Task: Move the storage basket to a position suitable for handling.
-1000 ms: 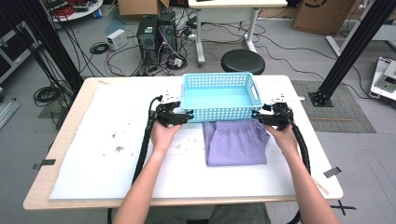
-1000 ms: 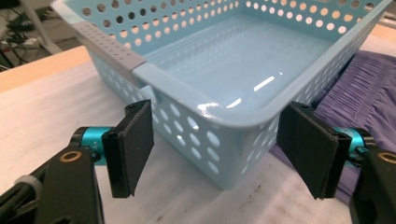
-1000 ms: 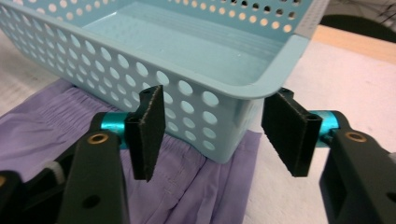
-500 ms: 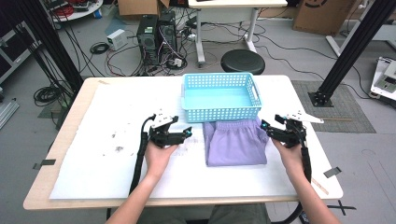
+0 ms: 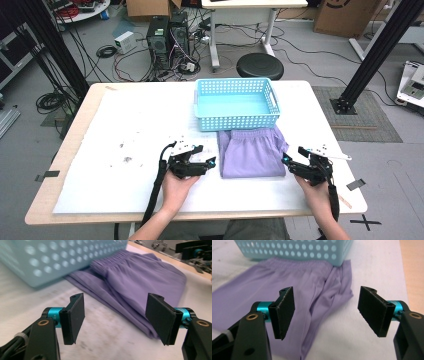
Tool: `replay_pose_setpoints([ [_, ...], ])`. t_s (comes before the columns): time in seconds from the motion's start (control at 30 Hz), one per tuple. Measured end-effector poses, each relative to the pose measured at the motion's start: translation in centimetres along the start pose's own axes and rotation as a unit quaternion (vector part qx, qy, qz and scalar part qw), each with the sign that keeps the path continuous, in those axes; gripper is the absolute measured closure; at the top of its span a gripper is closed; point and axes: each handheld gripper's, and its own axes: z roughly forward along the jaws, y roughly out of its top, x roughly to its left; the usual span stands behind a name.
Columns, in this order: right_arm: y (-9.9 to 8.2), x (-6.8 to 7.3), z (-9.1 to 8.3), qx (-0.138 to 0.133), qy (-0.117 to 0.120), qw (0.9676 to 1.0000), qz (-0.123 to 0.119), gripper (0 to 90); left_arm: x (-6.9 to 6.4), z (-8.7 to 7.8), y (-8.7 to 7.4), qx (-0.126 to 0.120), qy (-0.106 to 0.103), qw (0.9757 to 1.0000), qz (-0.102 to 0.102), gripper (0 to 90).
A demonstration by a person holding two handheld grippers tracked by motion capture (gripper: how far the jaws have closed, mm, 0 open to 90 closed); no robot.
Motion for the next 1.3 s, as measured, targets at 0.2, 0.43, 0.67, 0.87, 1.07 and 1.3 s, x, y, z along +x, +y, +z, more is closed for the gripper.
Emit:
replay_pose_setpoints([
  [0.2,-0.4,-0.1,0.1,0.019,0.002,0.9998,0.000,30.1,-0.9,1.1,-0.2,0.031,-0.022,0.9990,-0.025,31.9],
  [0.43,-0.7,0.9,0.7,0.066,0.024,0.9974,0.017,30.2,-2.2,2.9,-0.1,0.086,-0.009,0.9958,-0.028,34.1],
  [0.67,-0.9,1.3,1.2,0.111,0.020,0.9932,0.029,38.9,-2.7,3.8,0.1,0.119,0.000,0.9923,-0.035,38.0],
  [0.87,-0.9,2.1,1.6,0.130,0.031,0.9909,0.014,50.2,-3.2,4.1,0.2,0.127,0.011,0.9916,-0.021,42.6],
  [1.07,-1.0,1.8,1.6,0.138,0.060,0.9881,0.033,72.6,-3.3,4.2,0.2,0.128,0.018,0.9912,-0.025,61.1],
  [1.3,-1.1,2.1,1.7,0.141,0.069,0.9873,0.027,84.4,-3.1,4.0,0.1,0.126,0.012,0.9915,-0.028,81.1],
])
